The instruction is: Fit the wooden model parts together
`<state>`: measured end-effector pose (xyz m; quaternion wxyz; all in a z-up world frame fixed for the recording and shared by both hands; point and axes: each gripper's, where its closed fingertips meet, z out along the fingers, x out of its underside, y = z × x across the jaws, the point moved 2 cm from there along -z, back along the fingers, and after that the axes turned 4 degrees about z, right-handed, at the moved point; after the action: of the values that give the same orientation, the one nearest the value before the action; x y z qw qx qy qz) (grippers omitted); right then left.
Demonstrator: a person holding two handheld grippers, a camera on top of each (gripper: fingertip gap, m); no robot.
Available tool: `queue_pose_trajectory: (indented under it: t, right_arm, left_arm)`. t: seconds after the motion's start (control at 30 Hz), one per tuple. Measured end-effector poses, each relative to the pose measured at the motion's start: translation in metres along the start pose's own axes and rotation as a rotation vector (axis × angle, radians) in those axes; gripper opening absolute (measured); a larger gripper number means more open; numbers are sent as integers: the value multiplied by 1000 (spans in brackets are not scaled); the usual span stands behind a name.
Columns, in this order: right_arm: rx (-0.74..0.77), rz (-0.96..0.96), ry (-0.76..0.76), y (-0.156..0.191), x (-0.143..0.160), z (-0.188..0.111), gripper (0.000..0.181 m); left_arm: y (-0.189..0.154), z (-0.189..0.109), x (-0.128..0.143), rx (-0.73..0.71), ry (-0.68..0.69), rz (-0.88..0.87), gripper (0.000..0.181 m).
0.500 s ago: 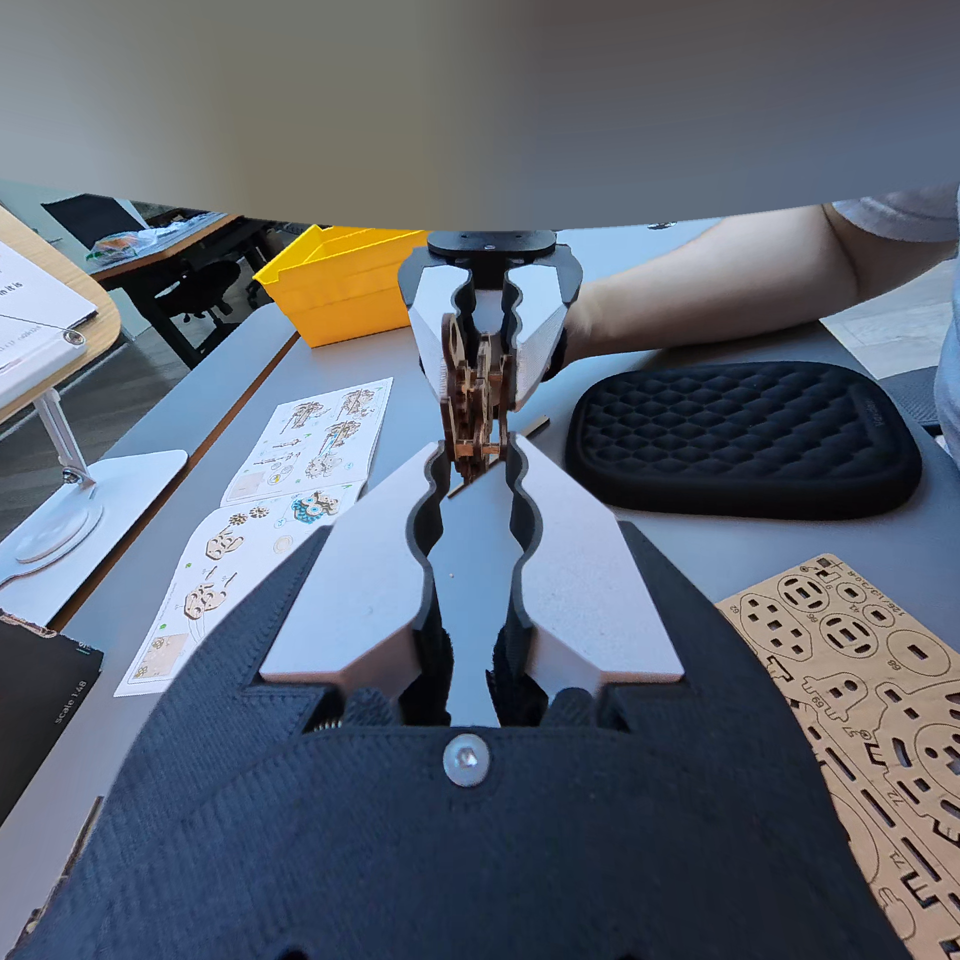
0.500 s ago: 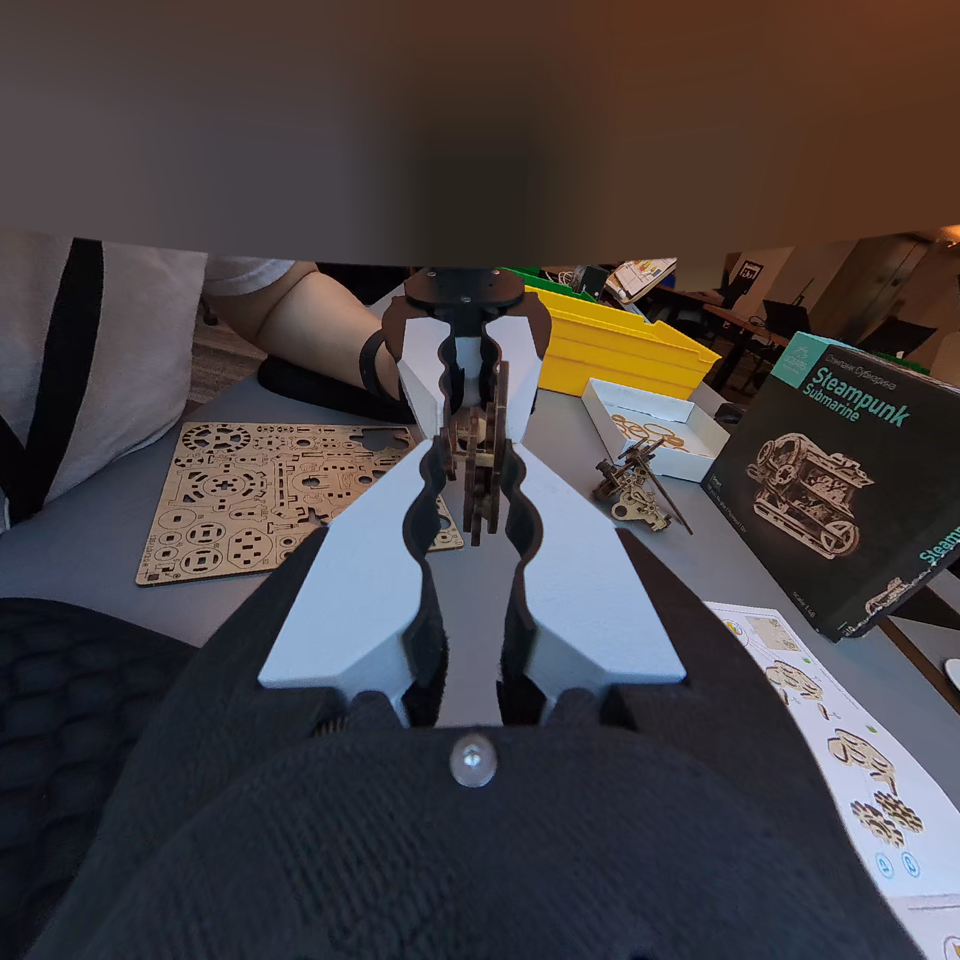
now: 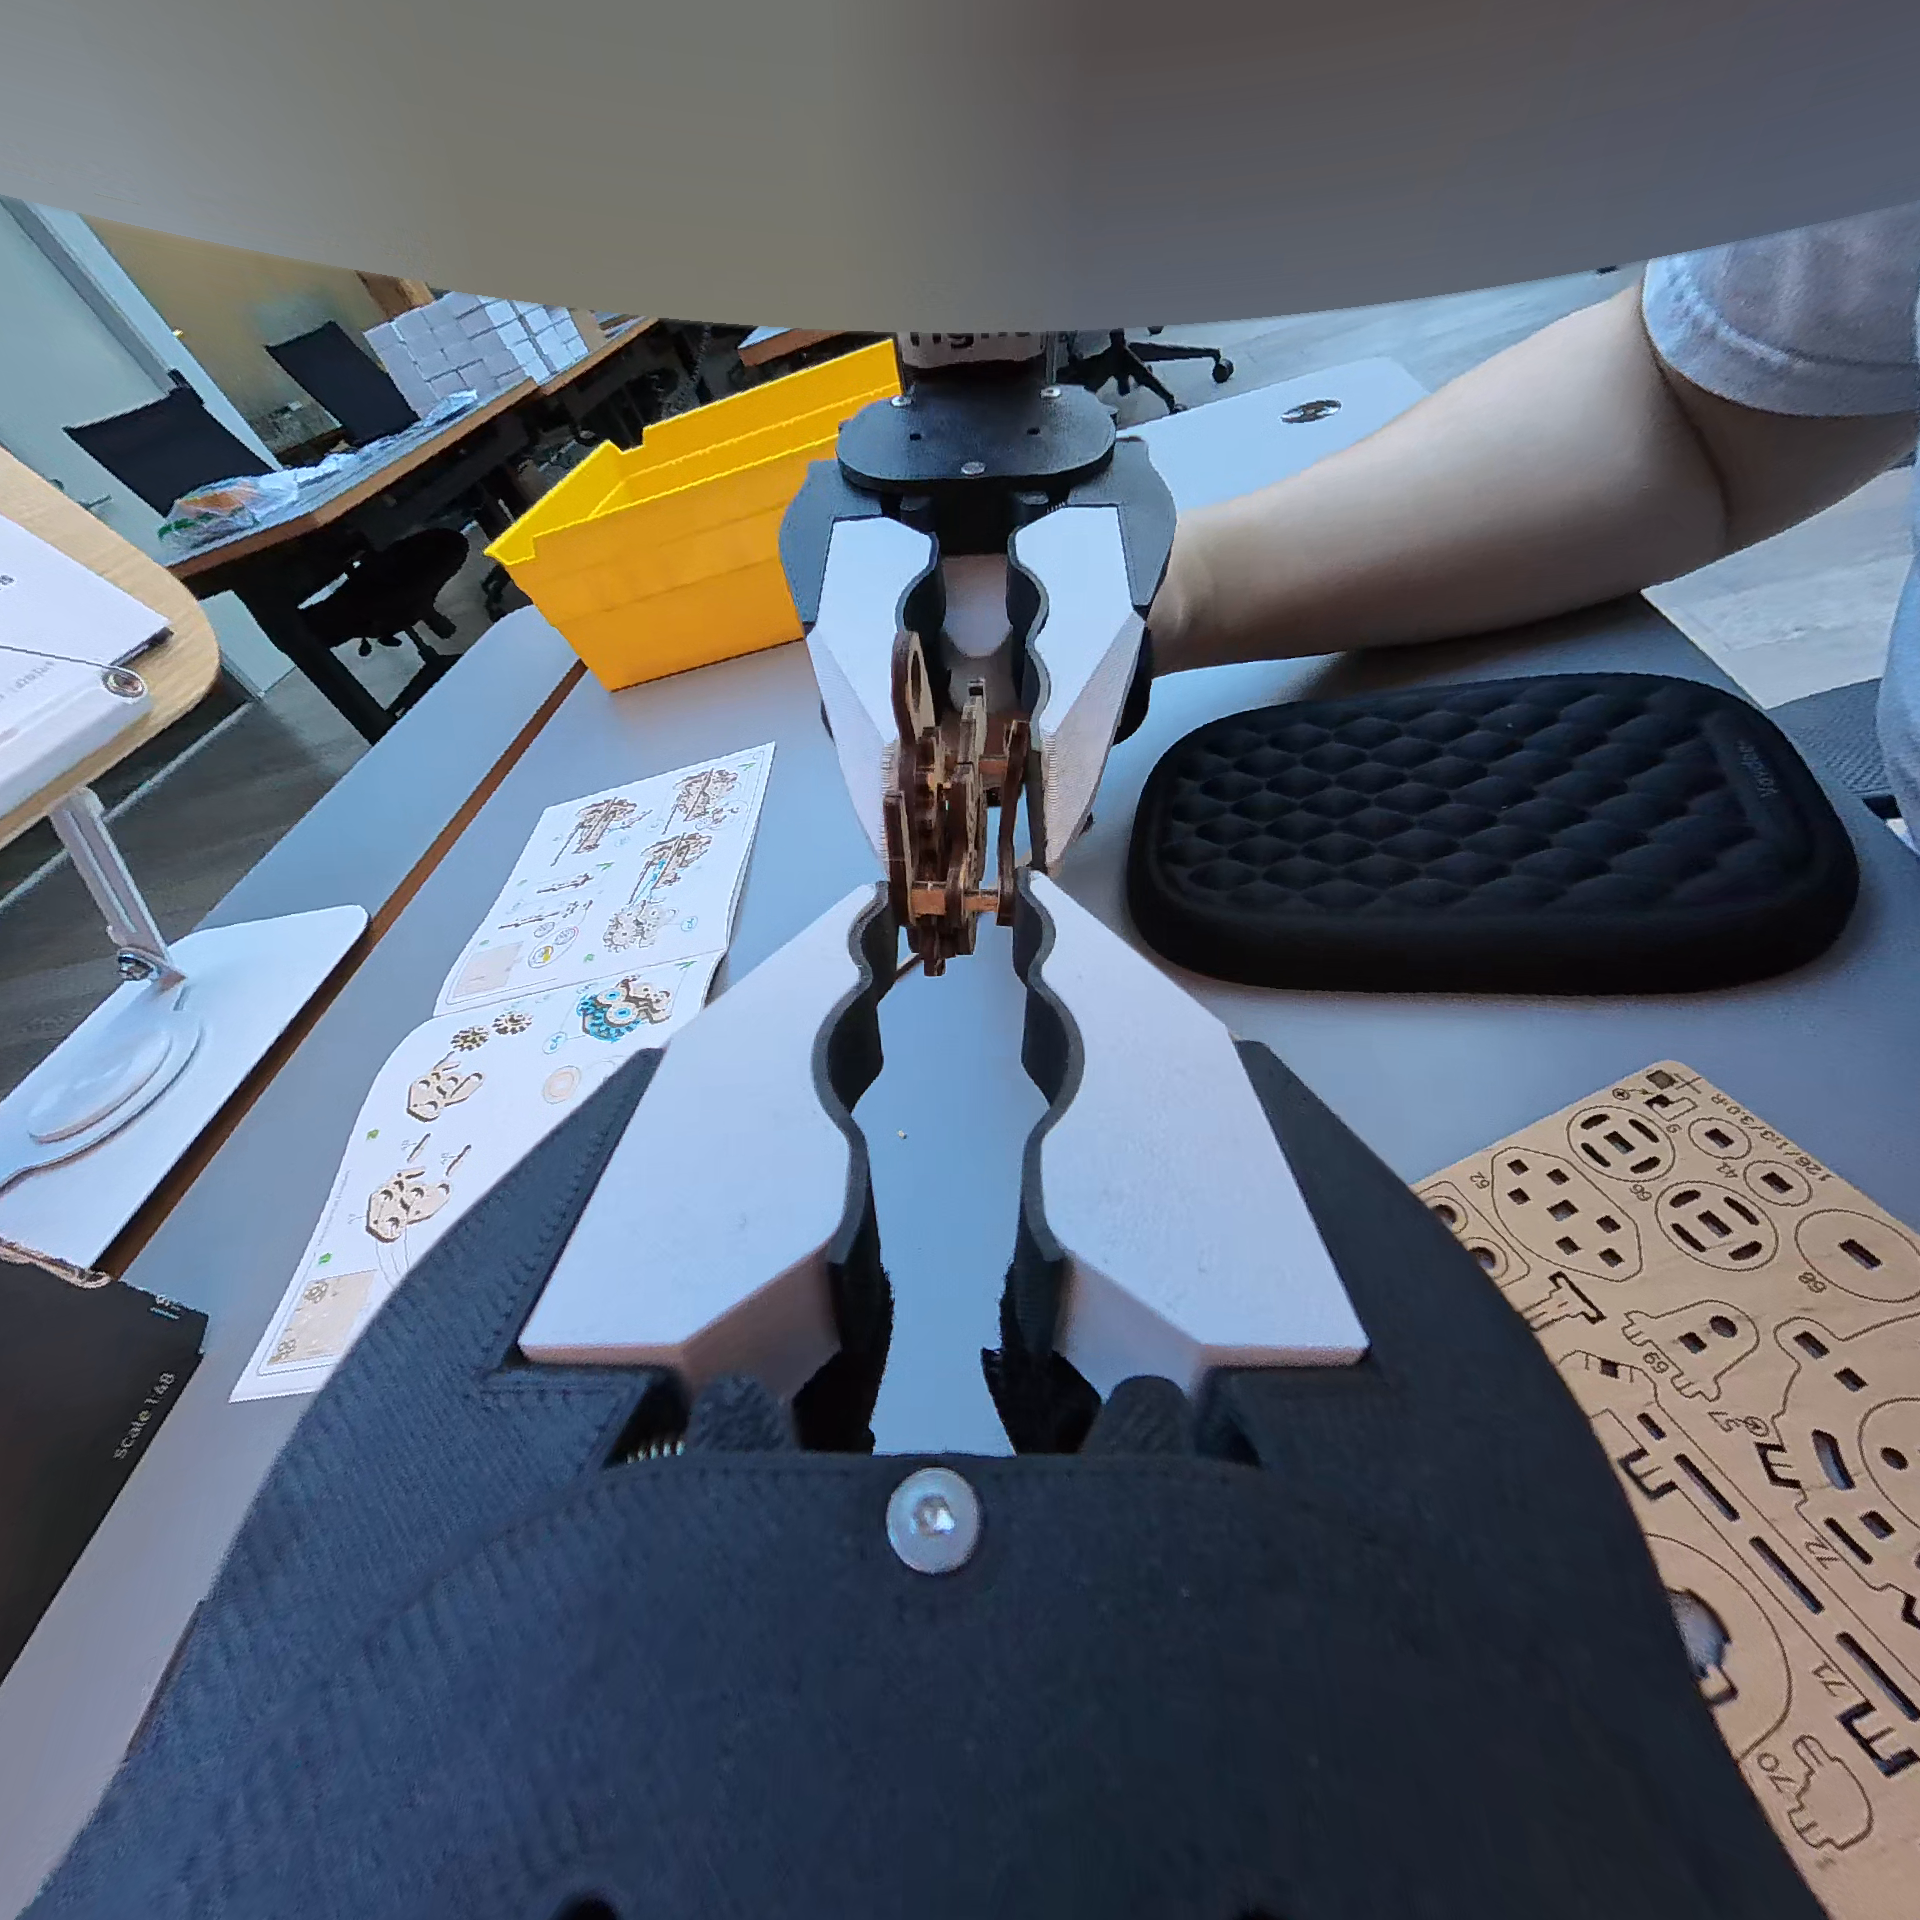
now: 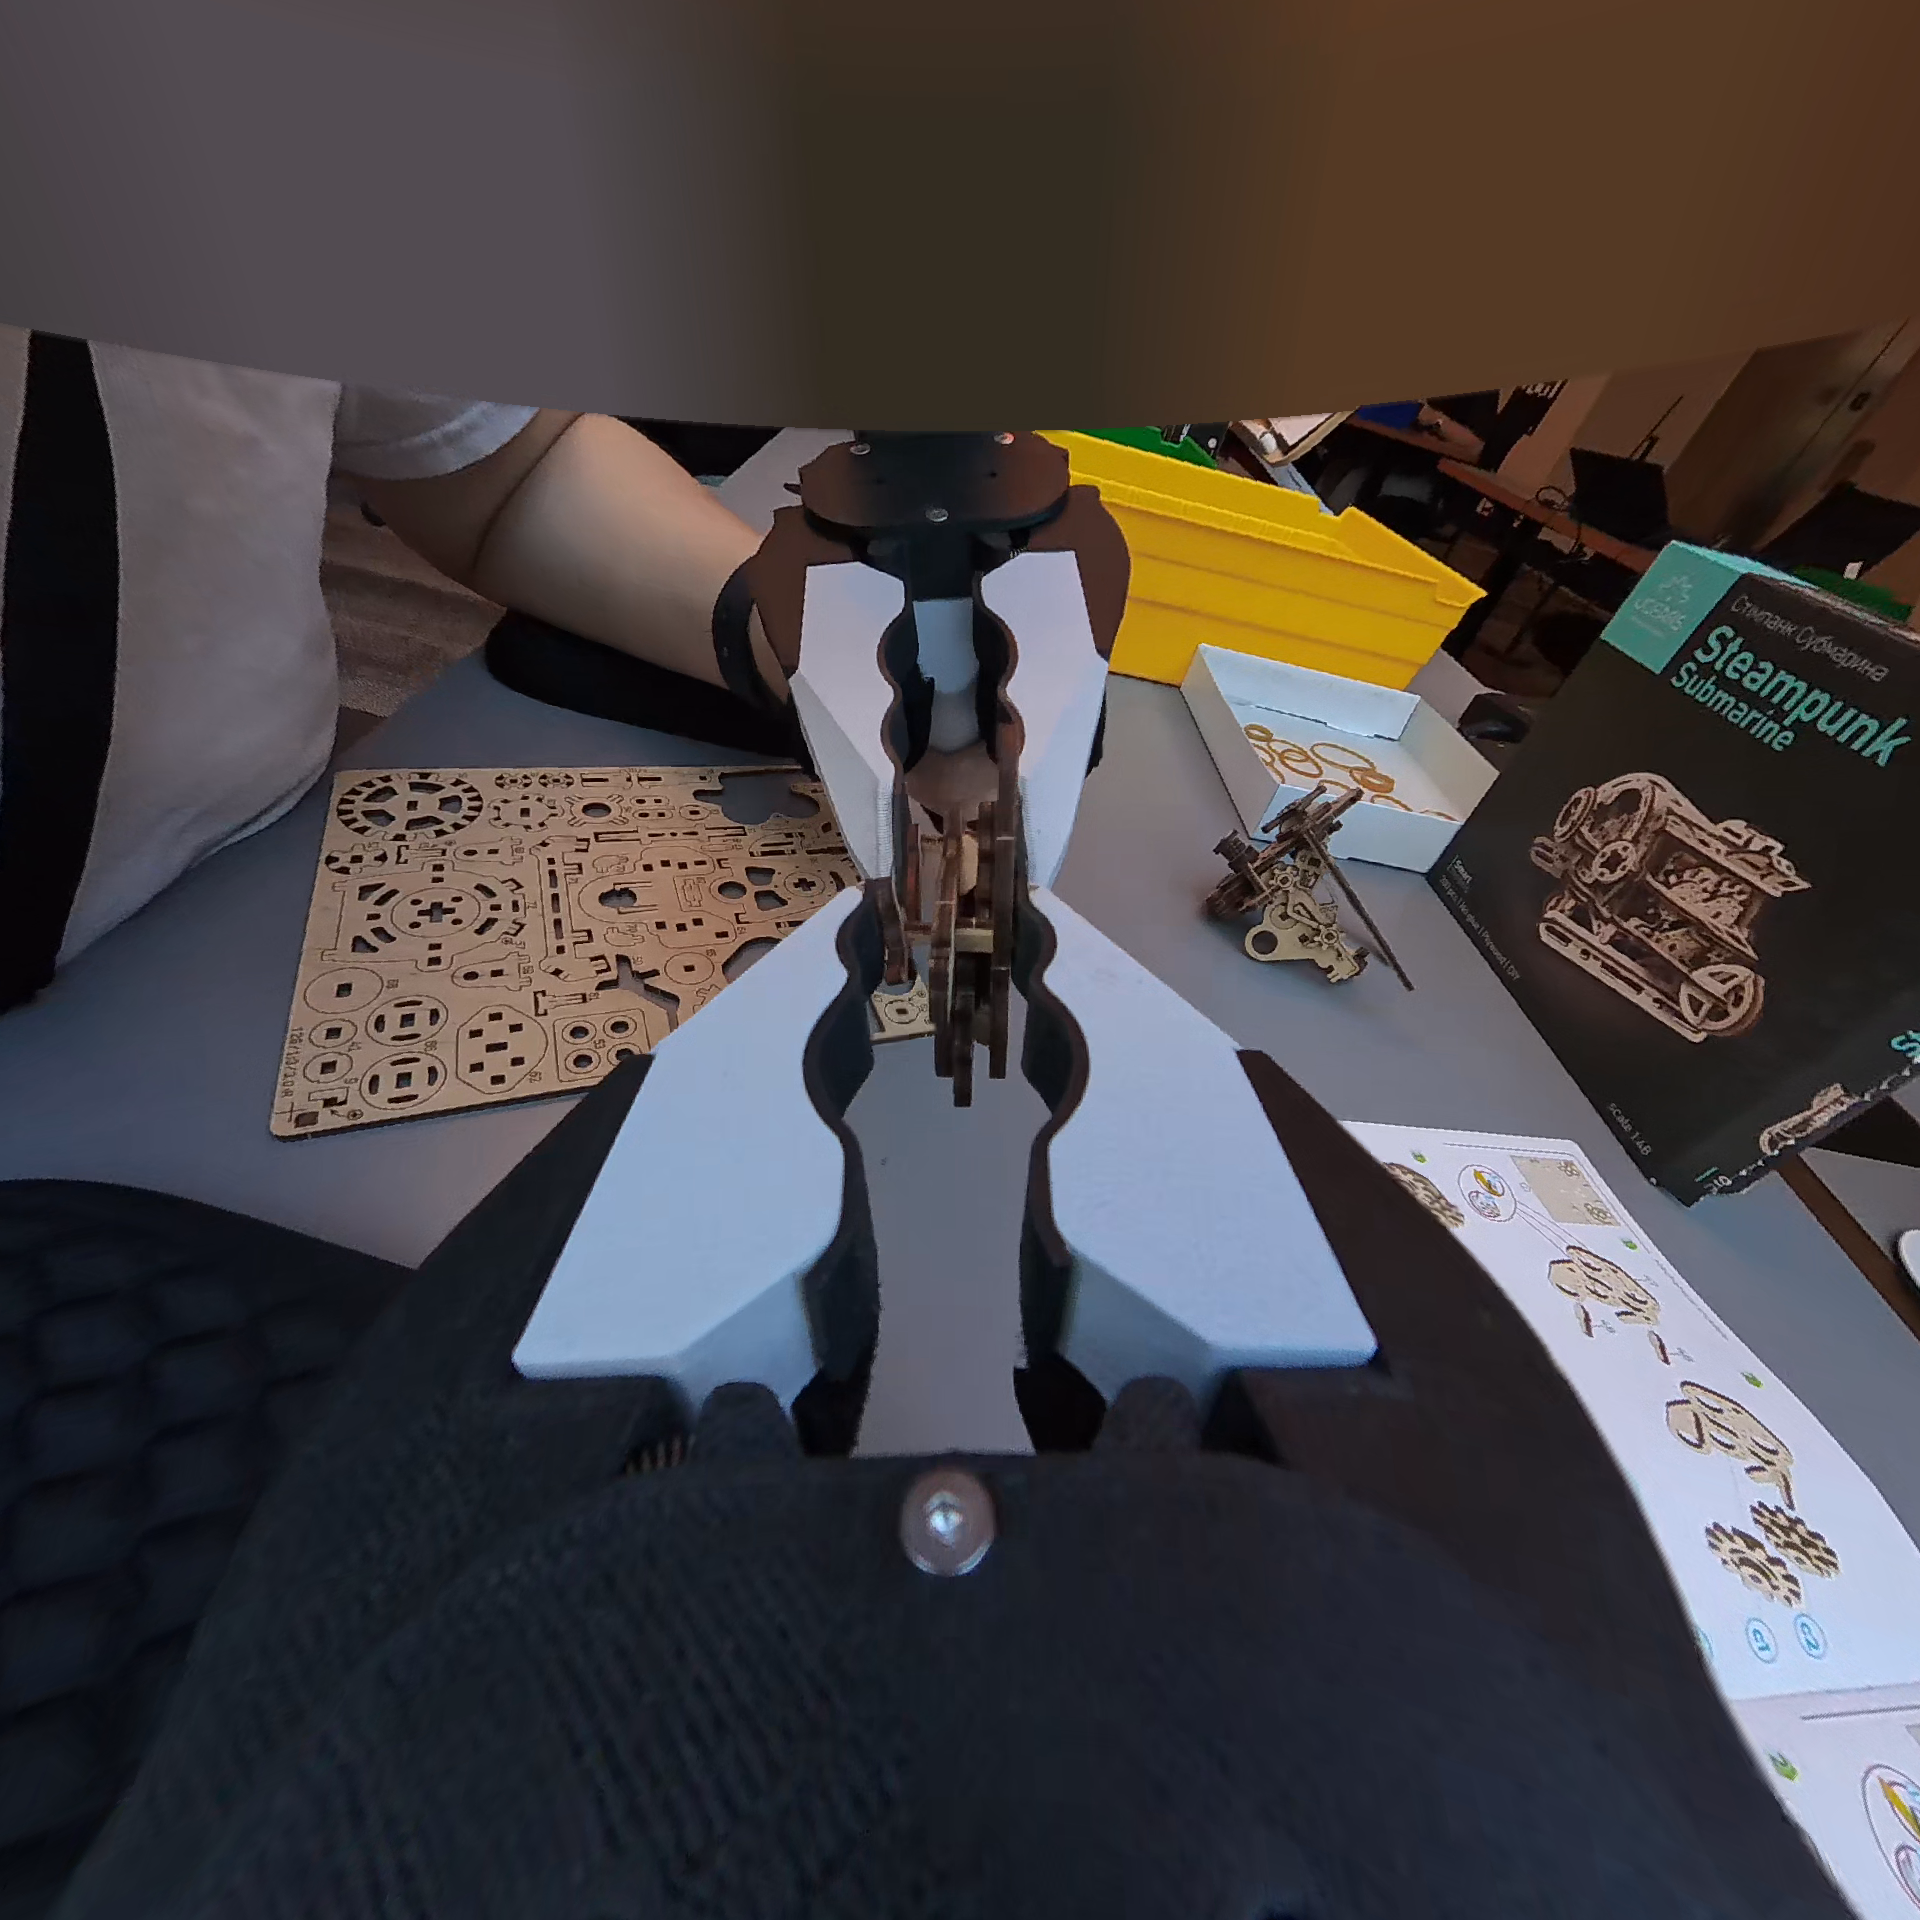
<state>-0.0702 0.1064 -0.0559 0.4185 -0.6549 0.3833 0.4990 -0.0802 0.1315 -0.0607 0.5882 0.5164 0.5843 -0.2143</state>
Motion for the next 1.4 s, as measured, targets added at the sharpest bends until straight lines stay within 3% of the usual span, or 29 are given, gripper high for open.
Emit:
queue_pose_trajectory:
  t: [0.2, 0.33, 0.6, 0.87, 1.4]
  right_arm:
    - [63, -1, 88, -5, 9, 2, 31]
    - [57, -10, 123, -4, 12, 0, 21]
    - [129, -105, 382, -5, 34, 1, 22]
    - [163, -110, 531, -5, 48, 2, 21]
    - [159, -81, 653, -2, 65, 4, 23]
  left_arm:
    - [-1, 2, 10, 16, 66, -1, 20]
    - [1, 1, 12, 15, 84, -2, 20]
    - [-3, 6, 27, 19, 231, 46, 20]
    - [-6, 9, 35, 14, 320, 56, 20]
    - [-12, 13, 49, 45, 406, 23, 20]
